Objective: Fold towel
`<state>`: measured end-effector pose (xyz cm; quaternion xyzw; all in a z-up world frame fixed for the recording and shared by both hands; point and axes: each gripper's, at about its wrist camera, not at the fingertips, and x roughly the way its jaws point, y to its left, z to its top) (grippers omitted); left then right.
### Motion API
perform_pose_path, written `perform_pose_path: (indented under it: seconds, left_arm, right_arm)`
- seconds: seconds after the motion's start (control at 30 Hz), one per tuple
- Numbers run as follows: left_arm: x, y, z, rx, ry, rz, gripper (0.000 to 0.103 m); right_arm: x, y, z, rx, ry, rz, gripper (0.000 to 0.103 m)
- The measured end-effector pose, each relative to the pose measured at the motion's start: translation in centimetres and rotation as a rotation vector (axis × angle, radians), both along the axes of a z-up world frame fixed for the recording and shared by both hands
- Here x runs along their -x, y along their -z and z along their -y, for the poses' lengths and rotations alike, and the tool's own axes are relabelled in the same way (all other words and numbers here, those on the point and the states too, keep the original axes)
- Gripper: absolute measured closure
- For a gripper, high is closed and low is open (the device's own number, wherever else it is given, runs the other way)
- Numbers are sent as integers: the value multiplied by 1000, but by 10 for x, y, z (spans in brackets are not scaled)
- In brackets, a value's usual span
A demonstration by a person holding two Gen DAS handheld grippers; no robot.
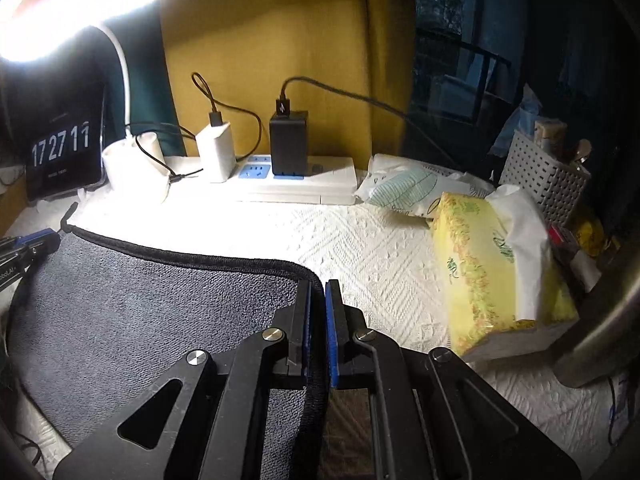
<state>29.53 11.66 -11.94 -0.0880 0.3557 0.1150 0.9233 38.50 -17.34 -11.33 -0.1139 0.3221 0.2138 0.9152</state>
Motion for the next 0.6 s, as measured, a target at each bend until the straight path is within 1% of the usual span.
perform_pose_path:
  seconds: [0.07, 0.27, 0.43, 0.6]
  left_arm:
    - [-5, 4, -3, 19, 0, -19, 94]
    - [-16, 15, -7, 36, -3, -68, 94]
    - [-21, 22, -12, 64, -13, -98, 94]
    - [-24, 22, -13, 62, -8, -115, 93]
  right_arm:
    - [-4, 5, -2, 5, 3, -9, 95]
    - [-16, 17, -7, 16, 8, -41, 95]
    - [-25, 26, -8, 21, 11, -84, 95]
    - [-30, 31, -9, 33, 20, -123, 95]
